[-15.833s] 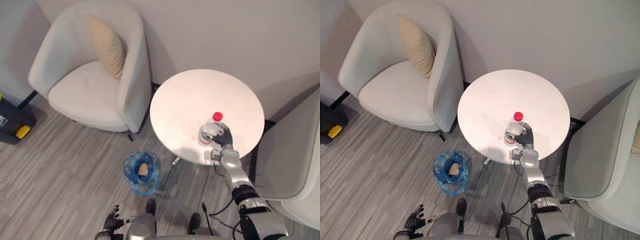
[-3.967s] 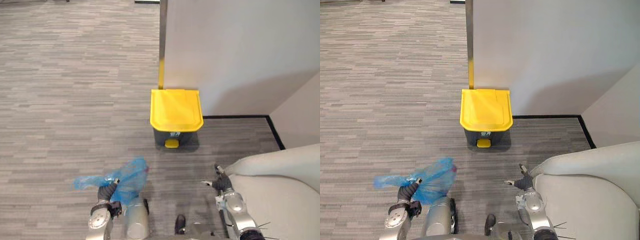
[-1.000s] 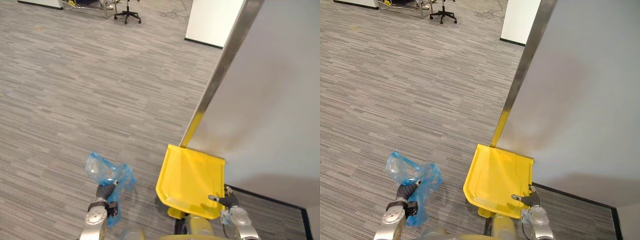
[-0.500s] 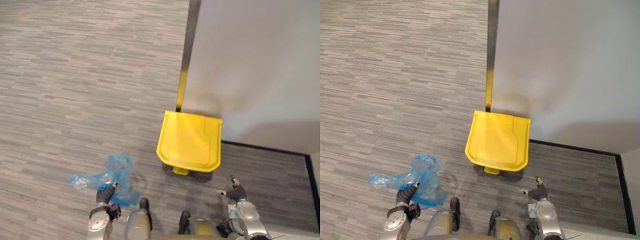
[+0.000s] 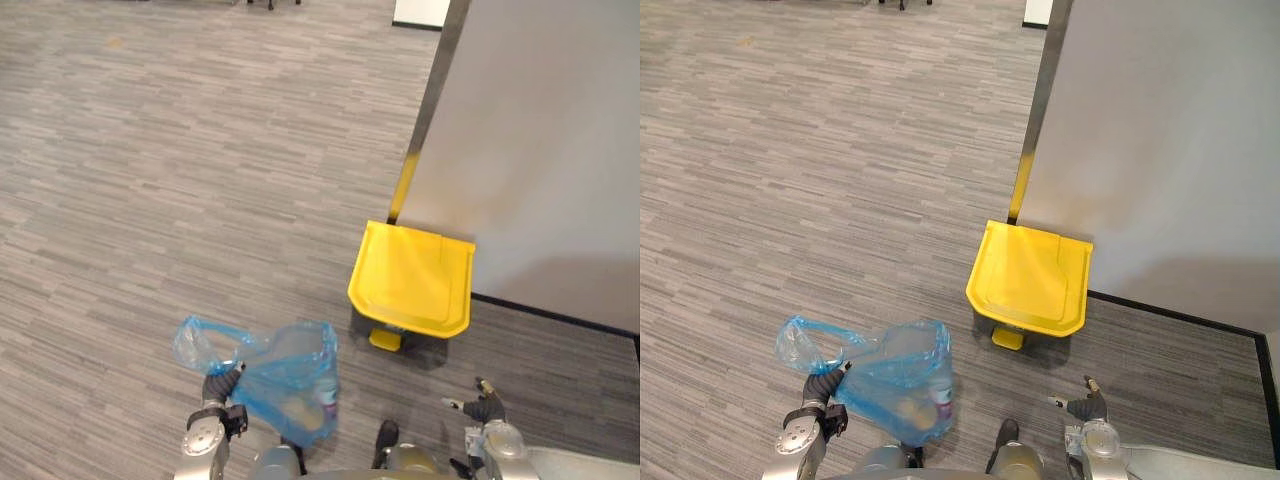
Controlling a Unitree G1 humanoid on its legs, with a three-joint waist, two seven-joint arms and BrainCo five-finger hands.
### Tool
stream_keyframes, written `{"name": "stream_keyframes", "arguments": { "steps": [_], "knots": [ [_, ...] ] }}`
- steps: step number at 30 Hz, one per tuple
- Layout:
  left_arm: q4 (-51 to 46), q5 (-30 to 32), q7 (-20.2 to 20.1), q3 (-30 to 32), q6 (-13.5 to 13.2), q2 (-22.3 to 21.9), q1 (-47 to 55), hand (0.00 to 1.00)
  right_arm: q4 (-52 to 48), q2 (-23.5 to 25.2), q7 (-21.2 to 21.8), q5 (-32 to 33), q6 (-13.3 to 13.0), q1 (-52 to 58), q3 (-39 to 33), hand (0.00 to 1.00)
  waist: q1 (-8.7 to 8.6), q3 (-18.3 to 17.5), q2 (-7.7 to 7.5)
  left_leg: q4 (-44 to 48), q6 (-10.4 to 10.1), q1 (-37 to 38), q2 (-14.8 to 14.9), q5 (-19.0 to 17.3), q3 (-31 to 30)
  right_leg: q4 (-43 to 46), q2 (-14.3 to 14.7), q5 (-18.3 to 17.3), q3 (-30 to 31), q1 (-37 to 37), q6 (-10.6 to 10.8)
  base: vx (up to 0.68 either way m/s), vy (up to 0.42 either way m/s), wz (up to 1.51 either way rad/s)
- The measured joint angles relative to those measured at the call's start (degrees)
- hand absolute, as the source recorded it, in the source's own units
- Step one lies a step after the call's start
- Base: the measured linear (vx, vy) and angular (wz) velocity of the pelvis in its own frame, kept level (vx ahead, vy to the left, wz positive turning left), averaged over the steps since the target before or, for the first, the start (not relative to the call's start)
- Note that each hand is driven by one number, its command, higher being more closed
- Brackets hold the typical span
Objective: Gather rubbish on tea table into small bin, then transfer packed bag to large trash can.
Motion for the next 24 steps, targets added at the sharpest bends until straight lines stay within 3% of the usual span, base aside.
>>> {"name": "stream_keyframes", "arguments": {
  "steps": [8, 15, 17, 19, 20, 21, 22, 24],
  "knots": [
    [1.2, 0.0, -0.1, 0.8, 0.2, 0.2, 2.0, 1.00, 0.7, 0.0, 0.1, 0.0, 0.3, 0.4, 0.0, 0.00, -0.42, 0.0, 0.07, 1.6, 0.8, 1.5, -0.4, -1.5, 2.3, -2.4, 0.2, 1.9, 3.0, 1.4, 0.5, -0.04, 0.026, -0.20],
    [1.2, 0.0, 0.0, 2.7, 0.1, 0.2, 2.2, 1.00, 0.8, -0.4, 0.1, -0.1, 0.3, -1.4, 0.6, 0.00, 0.08, -0.4, 1.33, 15.1, 1.2, -4.6, 2.0, -10.8, 2.7, 0.0, 1.4, 1.0, 6.2, -1.3, 1.5, -0.01, 0.061, -0.24],
    [1.2, 0.0, 0.0, 2.7, 0.1, 0.1, 2.2, 1.00, 0.8, -0.5, 0.1, -0.1, 0.3, -1.5, 0.6, 0.00, 0.26, -0.3, 1.27, 18.7, 1.7, -5.5, 1.7, -13.9, 1.8, 5.9, 0.8, -2.3, 7.5, -3.7, 2.3, 0.02, 0.137, -0.16],
    [0.9, 0.0, 0.0, 2.1, 0.1, 0.7, 2.3, 1.00, 0.4, -0.2, 0.1, -0.1, 0.4, -0.5, 1.1, 0.00, 0.04, 0.5, 0.09, 24.3, 2.5, -5.6, 1.4, -18.5, 1.4, 18.5, -2.1, -7.7, 8.3, -6.6, 2.9, 0.06, 0.165, 0.07],
    [0.8, 0.0, 0.0, 1.9, 0.1, 0.8, 2.3, 1.00, 0.0, -0.1, 0.1, 0.0, 0.4, -0.2, 1.1, 0.00, -0.09, 1.0, -0.12, 25.6, 2.9, -5.2, 1.4, -19.6, 1.1, 23.3, -2.9, -8.3, 8.5, -7.9, 2.8, 0.12, 0.109, 0.16],
    [0.6, 0.0, 0.0, 1.5, 0.2, 1.0, 2.3, 1.00, 0.0, 0.2, 0.1, 0.0, 0.5, 0.0, 1.1, 0.00, -0.22, 2.5, -0.55, 27.6, 4.0, -3.0, 1.4, -21.5, 0.6, 34.6, -4.3, -7.7, 9.3, -12.0, 2.1, 0.16, 0.082, 0.13],
    [0.7, 0.0, 0.1, 0.9, 0.5, 1.8, 2.5, 1.00, 0.0, 0.8, 0.2, 0.1, 0.6, 0.9, 1.1, 0.00, -0.15, 3.2, -0.35, 28.6, 4.5, -1.4, 1.6, -22.8, -0.1, 38.7, -4.2, -10.3, 9.6, -14.4, 2.4, 0.18, 0.052, 0.15],
    [0.7, 0.0, 0.2, -0.3, 0.8, 3.2, 2.0, 1.00, 0.0, 1.4, 0.1, 0.5, 0.6, 1.2, 1.0, 0.00, -0.30, 3.5, -1.16, 29.5, 4.4, -0.2, 1.7, -24.7, -1.9, 33.5, -4.1, -10.8, 7.4, -16.1, 2.3, 0.21, -0.034, 0.30]
  ]
}}
